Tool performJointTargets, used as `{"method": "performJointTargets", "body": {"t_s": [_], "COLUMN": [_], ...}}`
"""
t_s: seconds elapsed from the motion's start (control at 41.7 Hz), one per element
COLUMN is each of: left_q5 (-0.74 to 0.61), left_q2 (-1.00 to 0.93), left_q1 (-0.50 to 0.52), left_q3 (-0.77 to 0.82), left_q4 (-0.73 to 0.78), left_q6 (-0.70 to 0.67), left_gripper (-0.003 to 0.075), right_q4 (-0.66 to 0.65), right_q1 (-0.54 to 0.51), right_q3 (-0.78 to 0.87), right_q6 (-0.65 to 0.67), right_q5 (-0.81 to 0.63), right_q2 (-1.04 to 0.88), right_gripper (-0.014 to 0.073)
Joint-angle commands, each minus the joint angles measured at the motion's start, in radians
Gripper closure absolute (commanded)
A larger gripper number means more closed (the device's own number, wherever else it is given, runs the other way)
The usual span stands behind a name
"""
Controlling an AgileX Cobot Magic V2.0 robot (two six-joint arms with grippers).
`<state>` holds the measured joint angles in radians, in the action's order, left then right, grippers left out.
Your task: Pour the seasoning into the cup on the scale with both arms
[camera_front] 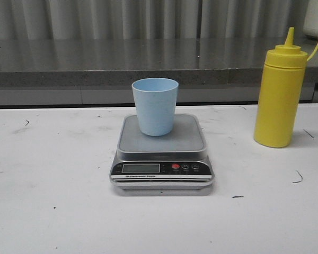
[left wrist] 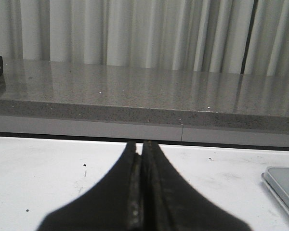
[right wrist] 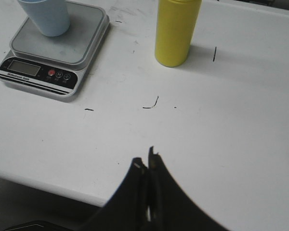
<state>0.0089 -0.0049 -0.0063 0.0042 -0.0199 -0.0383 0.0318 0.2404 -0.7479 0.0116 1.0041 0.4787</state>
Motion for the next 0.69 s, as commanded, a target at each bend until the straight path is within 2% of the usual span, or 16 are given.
{"method": "performJointTargets", "body": {"t_s": [0.0, 0.264, 0.671], "left_q5": [-0.087, -0.087, -0.087], "left_q2": [-0.018, -0.018, -0.018], "left_q1": [-0.001, -0.039, -0.039], "left_q3": [0.025, 0.025, 0.025], "left_q4": [-0.017, -0.020, -0.020], "left_q6": [0.002, 0.002, 0.002], "left_gripper": [0.0740, 0.0740, 0.0740], "right_q4": [-0.005, -0.005, -0.005], "right_q1": [-0.002, -0.002, -0.002], "right_q3": [-0.023, -0.023, -0.023], "right_q6": [-0.012, -0.012, -0.012], "right_q5": [-0.057, -0.057, -0.057], "right_q2": [0.008, 0.008, 0.008], "right_gripper": [0.0662, 0.0662, 0.0662]}}
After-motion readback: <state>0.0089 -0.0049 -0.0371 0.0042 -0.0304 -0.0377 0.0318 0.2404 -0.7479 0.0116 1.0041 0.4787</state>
